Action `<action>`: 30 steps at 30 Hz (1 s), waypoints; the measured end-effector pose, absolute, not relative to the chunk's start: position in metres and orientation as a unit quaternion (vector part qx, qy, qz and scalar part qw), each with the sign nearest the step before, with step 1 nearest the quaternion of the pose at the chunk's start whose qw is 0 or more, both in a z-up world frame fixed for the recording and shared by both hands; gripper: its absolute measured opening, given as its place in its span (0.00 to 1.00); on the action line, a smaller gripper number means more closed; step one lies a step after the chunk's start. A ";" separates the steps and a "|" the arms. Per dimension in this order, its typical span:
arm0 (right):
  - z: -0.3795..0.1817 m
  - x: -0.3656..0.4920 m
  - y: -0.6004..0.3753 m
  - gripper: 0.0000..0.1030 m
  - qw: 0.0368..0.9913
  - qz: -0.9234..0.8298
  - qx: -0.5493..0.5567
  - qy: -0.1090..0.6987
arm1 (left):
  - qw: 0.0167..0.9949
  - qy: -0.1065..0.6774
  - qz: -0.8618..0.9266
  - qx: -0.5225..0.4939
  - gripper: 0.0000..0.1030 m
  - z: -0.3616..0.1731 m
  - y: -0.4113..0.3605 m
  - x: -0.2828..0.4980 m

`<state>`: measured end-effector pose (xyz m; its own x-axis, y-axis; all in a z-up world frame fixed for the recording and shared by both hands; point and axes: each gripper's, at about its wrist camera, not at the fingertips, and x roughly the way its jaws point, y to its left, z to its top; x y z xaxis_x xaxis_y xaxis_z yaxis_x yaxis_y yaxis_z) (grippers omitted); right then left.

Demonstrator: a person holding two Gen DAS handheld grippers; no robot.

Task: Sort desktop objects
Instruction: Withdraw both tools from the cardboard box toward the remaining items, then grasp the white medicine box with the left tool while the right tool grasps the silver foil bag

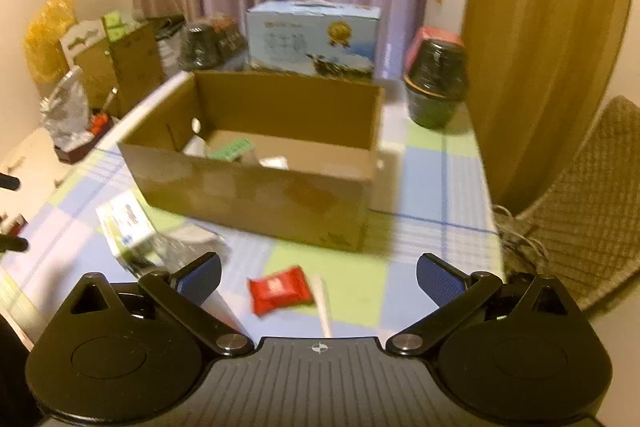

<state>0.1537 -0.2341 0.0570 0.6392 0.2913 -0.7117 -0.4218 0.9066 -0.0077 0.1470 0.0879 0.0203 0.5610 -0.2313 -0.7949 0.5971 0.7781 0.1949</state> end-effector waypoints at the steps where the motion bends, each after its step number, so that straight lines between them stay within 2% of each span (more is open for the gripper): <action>1: 0.055 0.151 -0.238 0.98 0.901 0.194 -0.087 0.379 | 0.853 0.402 -0.242 0.227 0.95 0.019 0.089 0.146; 20: 0.003 0.126 -0.220 0.98 0.866 0.250 -0.097 0.422 | 0.834 0.422 -0.262 0.240 0.97 -0.006 0.079 0.141; 30: -0.019 0.119 -0.158 0.98 0.815 0.355 -0.192 0.416 | 0.783 0.410 -0.348 0.313 0.97 -0.022 0.055 0.145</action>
